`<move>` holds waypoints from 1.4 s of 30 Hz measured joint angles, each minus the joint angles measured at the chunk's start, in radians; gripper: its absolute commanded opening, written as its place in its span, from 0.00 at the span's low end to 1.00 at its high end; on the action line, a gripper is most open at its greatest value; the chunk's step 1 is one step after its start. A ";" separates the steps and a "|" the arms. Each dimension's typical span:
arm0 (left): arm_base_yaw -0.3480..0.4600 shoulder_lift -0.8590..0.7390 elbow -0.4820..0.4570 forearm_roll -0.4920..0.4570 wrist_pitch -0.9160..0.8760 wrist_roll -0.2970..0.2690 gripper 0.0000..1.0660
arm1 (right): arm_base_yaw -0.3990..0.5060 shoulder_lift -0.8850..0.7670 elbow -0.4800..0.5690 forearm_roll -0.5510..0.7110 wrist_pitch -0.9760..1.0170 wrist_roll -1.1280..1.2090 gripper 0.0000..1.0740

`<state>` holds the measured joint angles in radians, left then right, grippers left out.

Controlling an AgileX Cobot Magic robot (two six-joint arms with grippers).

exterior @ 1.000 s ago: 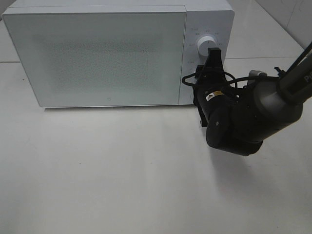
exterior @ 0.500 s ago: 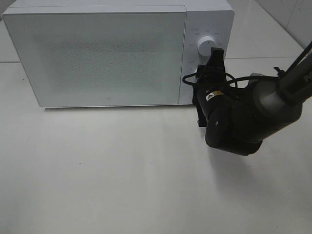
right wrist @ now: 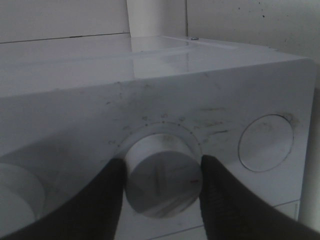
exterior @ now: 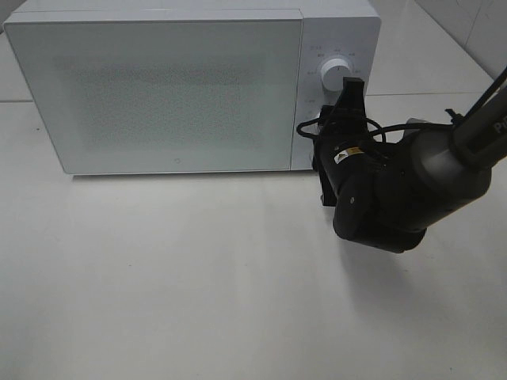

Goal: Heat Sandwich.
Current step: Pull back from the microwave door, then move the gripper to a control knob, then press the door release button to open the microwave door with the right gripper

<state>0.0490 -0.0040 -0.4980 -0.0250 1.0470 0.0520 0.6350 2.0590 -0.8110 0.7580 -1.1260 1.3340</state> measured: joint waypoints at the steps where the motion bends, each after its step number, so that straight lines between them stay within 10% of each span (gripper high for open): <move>1: 0.000 0.000 0.000 0.000 0.000 0.000 0.92 | 0.000 0.000 0.000 0.000 0.001 0.001 0.48; 10: 0.000 0.000 0.000 0.000 0.000 0.000 0.92 | 0.003 0.000 0.002 0.001 -0.016 0.001 0.72; 42: 0.000 0.000 0.000 0.000 0.000 0.000 0.92 | -0.002 -0.216 0.235 -0.227 0.127 -0.158 0.70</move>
<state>0.0490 -0.0040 -0.4980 -0.0250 1.0470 0.0520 0.6330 1.8430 -0.5760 0.5310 -0.9990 1.1760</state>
